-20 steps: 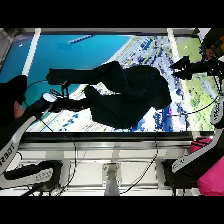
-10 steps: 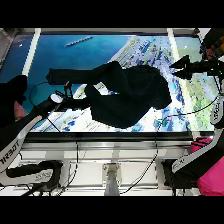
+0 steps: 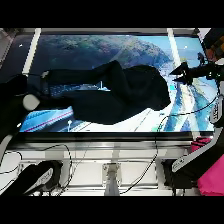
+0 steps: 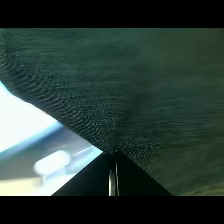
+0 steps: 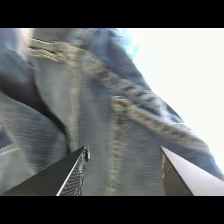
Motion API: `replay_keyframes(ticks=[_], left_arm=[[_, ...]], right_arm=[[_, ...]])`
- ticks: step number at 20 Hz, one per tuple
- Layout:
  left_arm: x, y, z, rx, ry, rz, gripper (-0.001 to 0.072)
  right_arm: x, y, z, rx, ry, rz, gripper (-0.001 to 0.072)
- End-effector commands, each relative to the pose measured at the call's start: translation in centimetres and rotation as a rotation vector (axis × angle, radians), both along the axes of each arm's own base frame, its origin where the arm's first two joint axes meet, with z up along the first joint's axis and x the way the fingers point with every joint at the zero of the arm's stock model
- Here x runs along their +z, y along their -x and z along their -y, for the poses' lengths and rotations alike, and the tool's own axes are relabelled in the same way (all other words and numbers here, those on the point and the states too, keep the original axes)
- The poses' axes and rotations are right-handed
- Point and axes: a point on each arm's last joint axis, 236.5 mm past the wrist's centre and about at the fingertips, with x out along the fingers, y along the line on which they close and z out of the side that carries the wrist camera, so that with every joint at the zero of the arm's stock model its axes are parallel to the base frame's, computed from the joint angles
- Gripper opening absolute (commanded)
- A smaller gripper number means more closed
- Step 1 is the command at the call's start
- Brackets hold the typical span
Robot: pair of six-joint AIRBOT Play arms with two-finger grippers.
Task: Fold the clothes and pants, and hang the long-sleeved shirts on hangers.
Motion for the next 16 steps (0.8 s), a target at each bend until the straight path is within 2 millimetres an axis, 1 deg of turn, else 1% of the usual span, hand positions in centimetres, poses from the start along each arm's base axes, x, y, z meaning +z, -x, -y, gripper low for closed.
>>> replay_keyframes(ticks=[1,2,4,6,8,10,12,14,16], left_arm=[[4.9,6.5,-12.9,0.256,-0.439,-0.016,0.0011],[5.5,6.9,-12.8,0.269,-0.416,0.005,0.0011],[5.7,7.0,-12.4,0.265,-0.396,0.017,0.0011],[5.3,6.5,-12.4,0.261,-0.401,0.009,0.0011],[4.4,6.1,-12.3,0.252,-0.407,-0.019,0.0012],[3.3,5.8,-12.3,0.243,-0.417,-0.063,0.0012],[2.0,5.5,-12.2,0.233,-0.422,-0.109,0.0012],[0.7,5.3,-11.6,0.220,-0.410,-0.157,0.0012],[-0.6,4.9,-10.9,0.206,-0.385,-0.190,0.0012]], right_arm=[[-3.3,2.0,-0.2,0.049,0.002,-0.116,0.0530],[-4.2,2.5,-0.4,0.064,-0.007,-0.147,0.0532],[-5.2,3.4,-1.4,0.100,-0.032,-0.194,0.0532],[-6.0,4.1,-2.2,0.126,-0.052,-0.229,0.0532],[-6.5,4.4,-3.2,0.133,-0.081,-0.247,0.0532],[-6.0,4.2,-4.8,0.145,-0.165,-0.229,0.0532],[-5.2,3.6,-6.0,0.164,-0.212,-0.188,0.0532],[-4.2,3.2,-7.2,0.184,-0.257,-0.157,0.0531],[-3.9,3.4,-8.0,0.206,-0.274,-0.158,0.0531]])
